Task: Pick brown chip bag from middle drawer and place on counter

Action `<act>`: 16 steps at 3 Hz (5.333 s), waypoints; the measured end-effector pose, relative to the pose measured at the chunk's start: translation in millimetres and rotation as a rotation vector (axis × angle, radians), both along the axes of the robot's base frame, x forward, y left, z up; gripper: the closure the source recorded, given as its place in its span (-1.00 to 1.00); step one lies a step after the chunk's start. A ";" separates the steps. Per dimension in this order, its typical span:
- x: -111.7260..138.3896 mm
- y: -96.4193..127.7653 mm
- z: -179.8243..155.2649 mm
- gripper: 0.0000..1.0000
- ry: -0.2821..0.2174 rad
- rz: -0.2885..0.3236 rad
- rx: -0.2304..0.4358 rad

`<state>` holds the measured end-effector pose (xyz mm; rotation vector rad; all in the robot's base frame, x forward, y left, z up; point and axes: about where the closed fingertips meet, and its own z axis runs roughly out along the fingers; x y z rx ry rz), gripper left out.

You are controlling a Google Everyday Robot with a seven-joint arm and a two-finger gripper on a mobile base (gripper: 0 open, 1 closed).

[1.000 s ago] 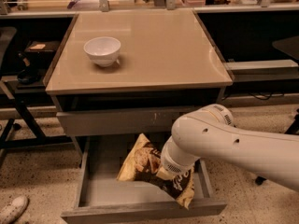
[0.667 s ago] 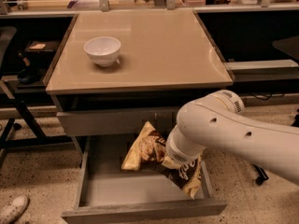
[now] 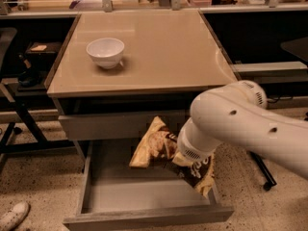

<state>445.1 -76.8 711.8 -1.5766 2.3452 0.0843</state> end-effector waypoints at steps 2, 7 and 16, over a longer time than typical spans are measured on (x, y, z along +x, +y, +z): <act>38.6 -45.3 122.0 1.00 -0.122 -0.062 -0.011; 179.7 -16.2 240.1 1.00 -0.335 -0.003 -0.045; 285.5 0.1 164.5 -1.00 -0.229 0.040 -0.042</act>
Offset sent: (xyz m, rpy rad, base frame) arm 0.0647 -0.0729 0.1864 -0.0423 -0.1798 -0.0851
